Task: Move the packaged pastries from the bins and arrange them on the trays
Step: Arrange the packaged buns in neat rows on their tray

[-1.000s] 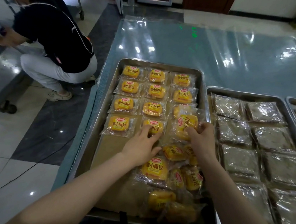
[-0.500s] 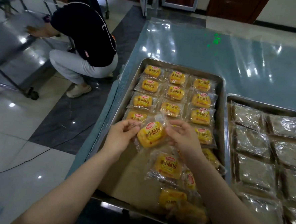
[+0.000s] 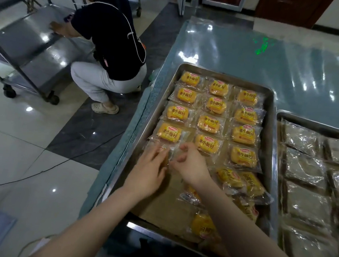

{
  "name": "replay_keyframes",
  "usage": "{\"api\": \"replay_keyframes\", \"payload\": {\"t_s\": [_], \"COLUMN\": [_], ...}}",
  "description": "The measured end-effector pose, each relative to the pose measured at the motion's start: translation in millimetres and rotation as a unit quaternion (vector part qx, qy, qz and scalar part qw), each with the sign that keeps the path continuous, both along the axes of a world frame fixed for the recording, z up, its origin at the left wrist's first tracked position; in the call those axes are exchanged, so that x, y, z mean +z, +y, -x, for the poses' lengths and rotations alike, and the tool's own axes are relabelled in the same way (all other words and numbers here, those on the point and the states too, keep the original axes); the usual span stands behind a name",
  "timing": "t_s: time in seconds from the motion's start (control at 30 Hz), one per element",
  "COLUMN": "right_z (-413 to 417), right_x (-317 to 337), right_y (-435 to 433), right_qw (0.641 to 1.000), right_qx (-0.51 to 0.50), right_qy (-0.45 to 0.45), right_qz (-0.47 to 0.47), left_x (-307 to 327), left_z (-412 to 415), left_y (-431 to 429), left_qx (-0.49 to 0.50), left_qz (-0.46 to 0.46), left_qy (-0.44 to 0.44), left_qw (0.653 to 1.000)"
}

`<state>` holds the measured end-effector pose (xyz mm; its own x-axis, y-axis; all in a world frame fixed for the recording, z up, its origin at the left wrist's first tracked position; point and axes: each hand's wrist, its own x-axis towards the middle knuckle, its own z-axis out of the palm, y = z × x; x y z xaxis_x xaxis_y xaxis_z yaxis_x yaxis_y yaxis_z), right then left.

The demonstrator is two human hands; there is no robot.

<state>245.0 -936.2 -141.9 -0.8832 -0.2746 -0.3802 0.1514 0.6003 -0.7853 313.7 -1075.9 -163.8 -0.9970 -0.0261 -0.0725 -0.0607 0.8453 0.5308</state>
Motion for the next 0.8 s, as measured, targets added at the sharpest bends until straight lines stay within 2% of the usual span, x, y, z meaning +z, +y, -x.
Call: {"api": "replay_keyframes", "payload": {"t_s": [0.1,0.2,0.33,0.4,0.53,0.7,0.8], "right_z": [0,0,-6,-10,-12,-26,-41], "right_x": [4,10,14,14,15,21,25], "right_y": [15,39,60,61,56,41,13], "right_qw": [0.993,0.973,0.949,0.937,0.938,0.961,0.951], "right_qx": [0.034,0.089,0.204,0.230,0.210,0.097,0.123], "right_qy": [0.068,0.118,0.039,0.025,0.058,0.143,0.228], "right_qz": [-0.090,-0.178,-0.238,-0.260,-0.268,-0.216,-0.171], "left_x": [-19,-27,-31,-31,-26,-4,14], "left_z": [-6,-5,-2,-2,-2,-19,-29], "left_y": [-4,-10,-9,-8,-8,-21,-39], "left_qx": [-0.042,-0.073,-0.079,-0.079,-0.074,-0.076,-0.062], "left_qz": [0.085,0.134,0.159,0.162,0.131,0.067,0.033], "left_qy": [-0.075,-0.068,-0.058,-0.059,-0.054,0.021,0.056], "left_qw": [0.993,0.986,0.982,0.982,0.987,0.995,0.996]}}
